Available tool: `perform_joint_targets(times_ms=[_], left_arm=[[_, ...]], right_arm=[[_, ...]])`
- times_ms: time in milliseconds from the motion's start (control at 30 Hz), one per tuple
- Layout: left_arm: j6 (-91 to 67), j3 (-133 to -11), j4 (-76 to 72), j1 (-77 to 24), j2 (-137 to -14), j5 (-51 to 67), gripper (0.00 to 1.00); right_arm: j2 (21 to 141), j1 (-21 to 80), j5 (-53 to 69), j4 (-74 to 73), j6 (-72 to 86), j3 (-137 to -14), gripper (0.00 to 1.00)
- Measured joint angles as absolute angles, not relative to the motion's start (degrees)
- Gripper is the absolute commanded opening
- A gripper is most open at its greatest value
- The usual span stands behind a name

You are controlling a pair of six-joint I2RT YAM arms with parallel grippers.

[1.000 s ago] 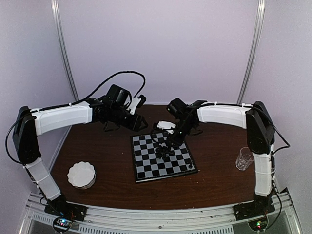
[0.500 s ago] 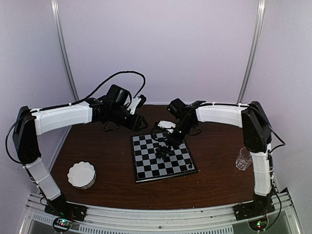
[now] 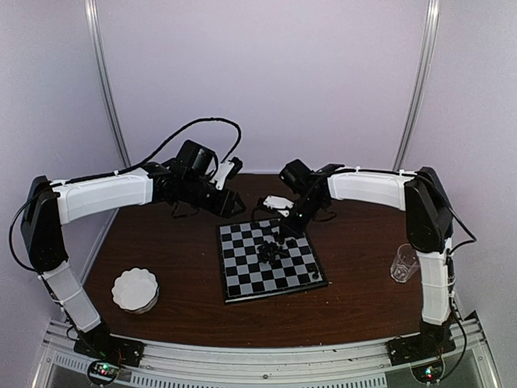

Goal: Set up the chess pieces on the board
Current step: Pick up the bishop from the chessboard, then place the bishop on c8.

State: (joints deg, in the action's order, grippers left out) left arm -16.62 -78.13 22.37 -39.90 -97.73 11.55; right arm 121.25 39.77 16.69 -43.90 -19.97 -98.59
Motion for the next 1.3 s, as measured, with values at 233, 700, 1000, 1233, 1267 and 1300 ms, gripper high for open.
perform_joint_targets(times_ms=[233, 700, 1000, 1233, 1267, 1300], left_arm=[[-16.6, -78.1, 22.4, -39.9, -97.7, 11.6, 0.45], [-16.6, -78.1, 22.4, -39.9, -97.7, 11.5, 0.45], [-16.6, -78.1, 22.4, -39.9, -97.7, 11.4, 0.45], [-16.5, -78.1, 22.4, -39.9, -97.7, 11.4, 0.45], [-16.5, -78.1, 22.4, -39.9, -97.7, 11.4, 0.45], [-16.5, -78.1, 22.4, -39.9, -97.7, 11.4, 0.45]], right_arm=[[111.6, 39.8, 16.3, -43.8, -21.0, -92.9, 0.02], [98.6, 40.2, 19.7, -45.5, -25.7, -77.7, 0.03], [96.9, 43.8, 20.2, -45.4, -27.3, -73.1, 0.03], [98.7, 48.9, 19.4, -45.1, -28.6, -73.1, 0.04], [99.2, 49.3, 19.2, -45.1, -28.8, -73.2, 0.04], [99.9, 49.8, 19.0, -45.1, -28.8, -73.3, 0.04]])
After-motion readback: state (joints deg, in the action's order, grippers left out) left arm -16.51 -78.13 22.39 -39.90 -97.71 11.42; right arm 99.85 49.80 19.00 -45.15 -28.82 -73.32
